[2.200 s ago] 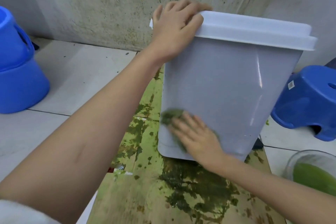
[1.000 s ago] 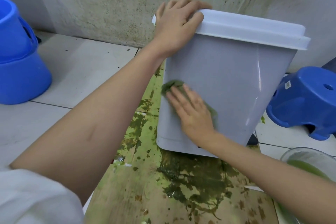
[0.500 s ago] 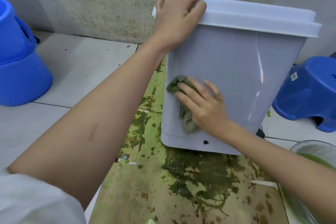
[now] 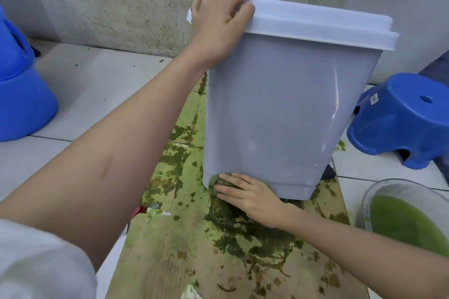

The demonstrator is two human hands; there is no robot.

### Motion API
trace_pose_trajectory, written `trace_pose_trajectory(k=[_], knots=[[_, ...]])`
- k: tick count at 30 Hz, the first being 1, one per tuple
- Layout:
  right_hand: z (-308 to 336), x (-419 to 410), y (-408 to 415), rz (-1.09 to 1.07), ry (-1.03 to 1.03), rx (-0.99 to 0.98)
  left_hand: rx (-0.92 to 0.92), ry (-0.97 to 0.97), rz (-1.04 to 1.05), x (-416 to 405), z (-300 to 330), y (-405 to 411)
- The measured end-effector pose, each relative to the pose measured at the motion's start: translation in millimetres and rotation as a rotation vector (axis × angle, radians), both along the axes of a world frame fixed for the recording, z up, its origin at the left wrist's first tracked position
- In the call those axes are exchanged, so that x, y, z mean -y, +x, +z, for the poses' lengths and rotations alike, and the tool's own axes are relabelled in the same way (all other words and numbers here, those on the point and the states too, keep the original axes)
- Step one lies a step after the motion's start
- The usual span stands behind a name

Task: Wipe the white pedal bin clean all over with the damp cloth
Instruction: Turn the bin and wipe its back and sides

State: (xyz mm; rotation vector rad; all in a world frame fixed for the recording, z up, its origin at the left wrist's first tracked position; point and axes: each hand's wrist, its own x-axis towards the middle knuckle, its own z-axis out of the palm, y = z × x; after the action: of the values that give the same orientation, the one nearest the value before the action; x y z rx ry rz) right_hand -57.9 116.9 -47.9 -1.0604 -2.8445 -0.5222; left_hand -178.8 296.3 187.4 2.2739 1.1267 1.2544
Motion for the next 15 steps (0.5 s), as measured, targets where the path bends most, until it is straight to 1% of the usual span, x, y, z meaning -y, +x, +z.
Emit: trace_pose_trajectory(k=[2,3,4,6,8,10,13,14,15], knots=[[27.2,-3.0,7.5,-0.028,0.022,-0.1,0.002,0.001,0.002,0.0,0.0,-1.2],[45.1,-7.8,16.9,-0.079,0.104,-0.2,0.004,0.002,0.003,0.4,0.0,-1.8],[64.4,-15.9,30.4,-0.162,0.218,-0.312,0.008,0.003,0.004,0.9,0.0,-1.9],[104.2,-35.6,63.6,-0.393,0.424,-0.531,0.019,0.004,0.01,2.8,-0.2,-0.9],[127.6,-46.9,84.0,-0.573,0.522,-0.701,0.043,-0.007,0.015,5.2,0.0,1.2],[116.9,-45.5,83.8,-0.659,0.562,-0.749,0.078,-0.018,0.018,5.2,-0.2,2.8],[58.2,-23.2,62.8,-0.836,0.469,-0.808,0.108,-0.018,0.03,3.9,-1.4,4.7],[38.2,-12.5,52.5,-0.928,0.435,-0.886,0.115,-0.02,0.033,3.9,-1.4,6.3],[20.4,-1.7,40.8,-1.044,0.401,-1.029,0.122,-0.02,0.039,3.9,-1.4,7.6]])
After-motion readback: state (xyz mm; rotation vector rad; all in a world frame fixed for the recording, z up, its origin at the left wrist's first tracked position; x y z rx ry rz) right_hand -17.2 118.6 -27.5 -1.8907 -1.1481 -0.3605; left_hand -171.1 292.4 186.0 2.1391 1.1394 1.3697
